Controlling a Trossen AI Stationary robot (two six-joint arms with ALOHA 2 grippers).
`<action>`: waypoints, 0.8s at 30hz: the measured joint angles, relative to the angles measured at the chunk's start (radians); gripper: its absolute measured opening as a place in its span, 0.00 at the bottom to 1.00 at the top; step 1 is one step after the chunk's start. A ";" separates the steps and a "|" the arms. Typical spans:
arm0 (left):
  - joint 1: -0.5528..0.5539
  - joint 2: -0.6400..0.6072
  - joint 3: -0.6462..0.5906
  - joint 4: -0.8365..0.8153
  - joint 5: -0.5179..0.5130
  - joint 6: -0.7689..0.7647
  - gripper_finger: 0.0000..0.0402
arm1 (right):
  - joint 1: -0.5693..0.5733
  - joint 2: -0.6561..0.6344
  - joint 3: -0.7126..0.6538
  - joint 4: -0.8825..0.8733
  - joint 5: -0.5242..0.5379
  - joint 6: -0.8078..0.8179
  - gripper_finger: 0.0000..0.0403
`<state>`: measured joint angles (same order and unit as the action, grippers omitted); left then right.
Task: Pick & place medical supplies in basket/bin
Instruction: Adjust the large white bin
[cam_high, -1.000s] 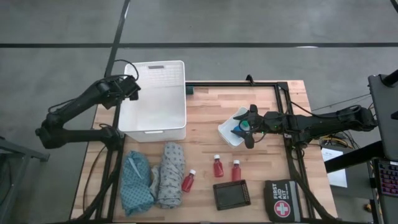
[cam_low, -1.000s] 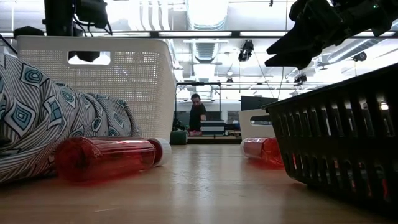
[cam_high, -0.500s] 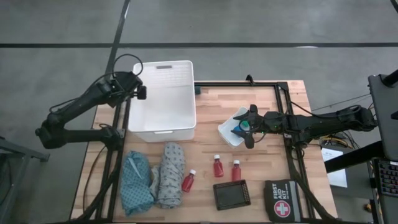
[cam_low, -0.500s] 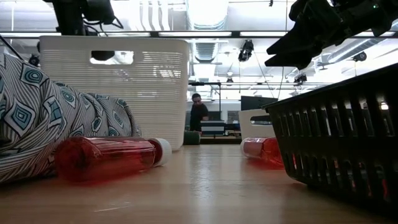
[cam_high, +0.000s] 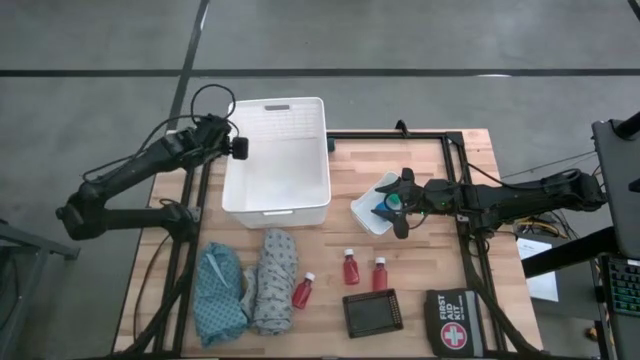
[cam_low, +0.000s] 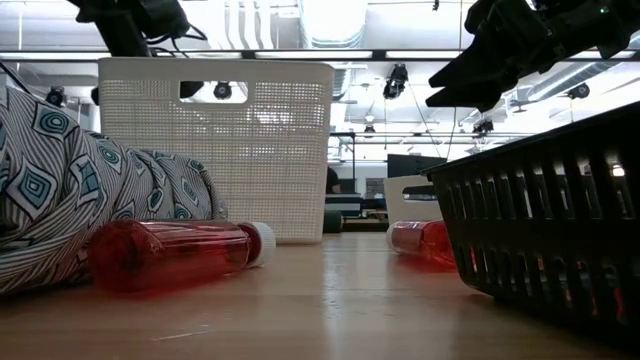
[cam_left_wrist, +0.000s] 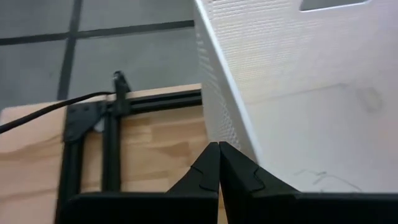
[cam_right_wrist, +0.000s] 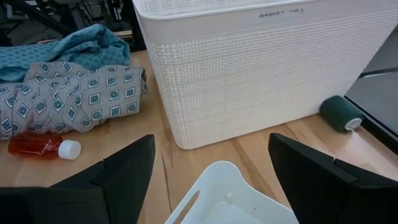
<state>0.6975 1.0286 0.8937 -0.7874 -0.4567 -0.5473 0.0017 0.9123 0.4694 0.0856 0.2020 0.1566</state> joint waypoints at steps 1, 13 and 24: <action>0.000 0.001 -0.001 0.016 0.009 0.020 0.01 | 0.000 0.000 0.000 0.000 0.000 0.000 0.77; -0.001 0.093 0.001 0.185 0.130 0.077 0.01 | 0.000 0.000 0.000 0.000 0.000 0.000 0.74; -0.002 0.156 0.003 0.333 0.269 0.133 0.01 | 0.000 0.000 0.000 0.000 0.000 0.000 0.77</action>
<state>0.6955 1.1845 0.8968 -0.4546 -0.1874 -0.4145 0.0021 0.9123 0.4694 0.0856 0.2020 0.1566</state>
